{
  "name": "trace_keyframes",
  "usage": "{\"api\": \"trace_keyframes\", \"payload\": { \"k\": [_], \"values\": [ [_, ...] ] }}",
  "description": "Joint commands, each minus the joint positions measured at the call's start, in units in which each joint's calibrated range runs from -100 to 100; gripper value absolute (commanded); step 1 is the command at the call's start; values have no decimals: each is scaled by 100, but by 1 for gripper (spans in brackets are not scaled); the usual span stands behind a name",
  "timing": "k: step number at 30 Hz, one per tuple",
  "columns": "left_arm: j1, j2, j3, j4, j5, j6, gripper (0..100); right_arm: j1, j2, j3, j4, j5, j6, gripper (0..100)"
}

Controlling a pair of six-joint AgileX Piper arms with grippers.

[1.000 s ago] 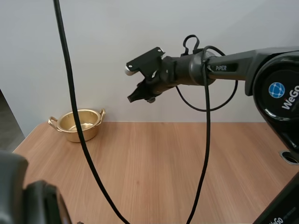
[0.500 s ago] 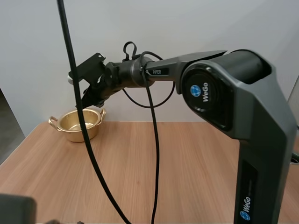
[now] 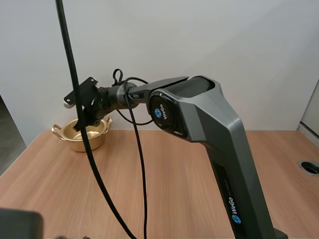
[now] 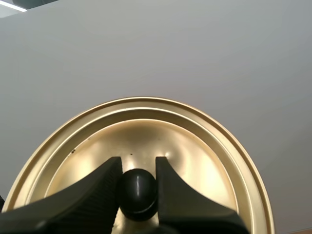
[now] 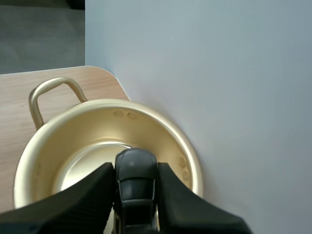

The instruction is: Open the pot, put the car inside, and close it

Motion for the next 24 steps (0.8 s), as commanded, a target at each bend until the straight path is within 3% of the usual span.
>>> {"api": "trace_keyframes", "payload": {
  "k": [1,16,17,19,22,24],
  "values": [
    [5,-4,-7,23,-12,-3,0,24,216,-192,5,-81,-25,0],
    [5,-4,-7,60,144,-3,0,79,1006,-653,5,-572,-126,0],
    [5,-4,-7,60,144,-3,0,79,1006,-653,5,-572,-126,6],
    [5,-4,-7,60,144,-3,0,79,1006,-653,5,-572,-126,35],
    [5,-4,-7,60,144,-3,0,79,1006,-688,5,-572,-126,69],
    [5,-4,-7,60,144,-3,0,79,1006,-688,5,-572,-92,72]
  ]
}}
